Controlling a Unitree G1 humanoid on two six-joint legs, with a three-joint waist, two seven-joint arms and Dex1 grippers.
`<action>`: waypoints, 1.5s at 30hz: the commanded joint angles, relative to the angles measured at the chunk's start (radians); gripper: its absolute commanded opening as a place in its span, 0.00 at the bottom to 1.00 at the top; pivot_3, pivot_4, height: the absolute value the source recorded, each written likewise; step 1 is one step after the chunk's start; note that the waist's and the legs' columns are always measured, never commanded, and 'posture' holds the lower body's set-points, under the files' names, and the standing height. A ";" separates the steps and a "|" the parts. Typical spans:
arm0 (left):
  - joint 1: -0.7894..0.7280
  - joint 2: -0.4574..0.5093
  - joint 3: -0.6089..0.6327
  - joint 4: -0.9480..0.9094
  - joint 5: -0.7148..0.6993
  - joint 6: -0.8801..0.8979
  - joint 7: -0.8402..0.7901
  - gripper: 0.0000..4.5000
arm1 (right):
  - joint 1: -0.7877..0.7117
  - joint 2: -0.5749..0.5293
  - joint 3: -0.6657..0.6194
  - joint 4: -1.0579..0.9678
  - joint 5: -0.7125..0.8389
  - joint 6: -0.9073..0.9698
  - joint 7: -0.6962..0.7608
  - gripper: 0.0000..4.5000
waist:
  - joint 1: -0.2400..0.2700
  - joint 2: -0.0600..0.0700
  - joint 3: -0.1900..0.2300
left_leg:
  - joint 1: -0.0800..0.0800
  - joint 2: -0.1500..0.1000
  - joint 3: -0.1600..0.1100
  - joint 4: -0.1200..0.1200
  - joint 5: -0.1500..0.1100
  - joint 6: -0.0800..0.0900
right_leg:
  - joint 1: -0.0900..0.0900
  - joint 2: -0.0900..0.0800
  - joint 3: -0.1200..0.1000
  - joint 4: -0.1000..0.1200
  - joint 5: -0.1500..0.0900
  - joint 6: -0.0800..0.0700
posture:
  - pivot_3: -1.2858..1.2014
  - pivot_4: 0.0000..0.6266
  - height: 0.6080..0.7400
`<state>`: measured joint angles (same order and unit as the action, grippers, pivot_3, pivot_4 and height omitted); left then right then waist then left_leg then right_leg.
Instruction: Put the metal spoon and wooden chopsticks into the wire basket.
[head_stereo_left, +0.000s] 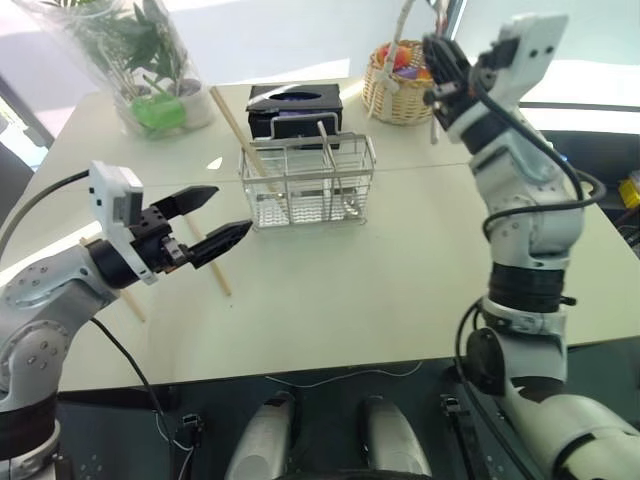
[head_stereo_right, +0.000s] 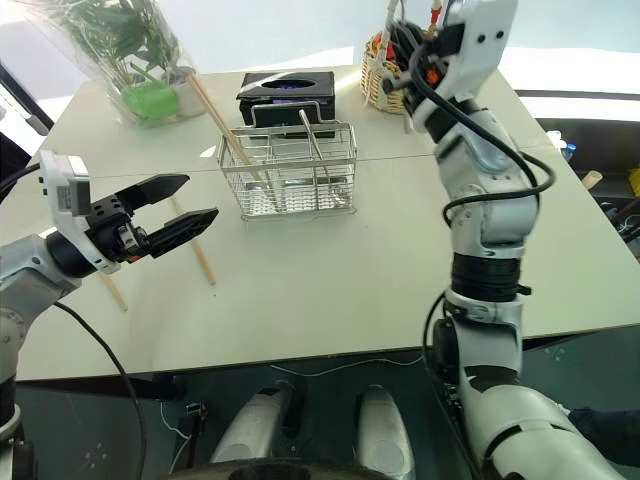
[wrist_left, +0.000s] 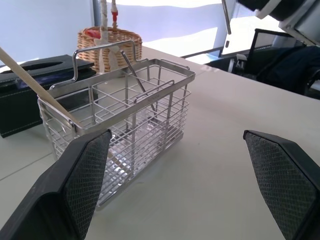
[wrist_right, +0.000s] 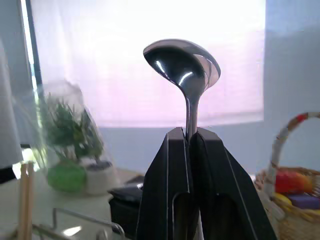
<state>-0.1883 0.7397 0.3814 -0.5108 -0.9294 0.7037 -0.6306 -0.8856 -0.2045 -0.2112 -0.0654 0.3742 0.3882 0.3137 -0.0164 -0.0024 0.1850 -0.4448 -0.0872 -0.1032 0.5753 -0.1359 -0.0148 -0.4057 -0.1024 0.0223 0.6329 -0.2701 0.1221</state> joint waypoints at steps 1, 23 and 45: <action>-0.009 -0.011 0.037 -0.018 -0.009 -0.028 0.026 1.00 | 0.002 0.077 0.017 -0.044 0.037 -0.105 -0.006 0.01 | 0.001 0.000 0.000 | 0.000 0.000 0.000 0.000 0.000 0.000 | 0.000 0.000 0.000 0.000 0.000 0.000 | 0.52 0.24 1.00; 0.072 -0.042 0.064 -0.114 -0.056 -0.030 0.136 1.00 | -0.071 0.226 0.089 0.552 -0.008 -0.591 0.230 0.01 | -0.005 0.000 0.000 | 0.002 0.000 -0.001 -0.001 -0.001 -0.003 | -0.002 0.001 0.000 0.003 0.001 0.001 | 0.52 0.24 1.00; 0.073 -0.041 0.037 -0.125 -0.064 -0.031 0.173 1.00 | -0.182 0.189 0.038 0.875 -0.044 -0.763 0.252 0.01 | -0.005 0.000 0.000 | 0.002 0.000 -0.001 -0.001 -0.001 -0.004 | -0.001 0.002 0.000 0.003 0.000 0.000 | 0.52 0.24 1.00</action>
<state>-0.1091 0.6958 0.4071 -0.6087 -0.9826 0.6877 -0.4610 -1.0174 -0.0086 -0.1656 0.7971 0.3377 -0.3250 0.5581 -0.0215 -0.0020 0.1851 -0.4429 -0.0873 -0.1041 0.5739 -0.1364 -0.0185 -0.4070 -0.1007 0.0229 0.6362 -0.2697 0.1219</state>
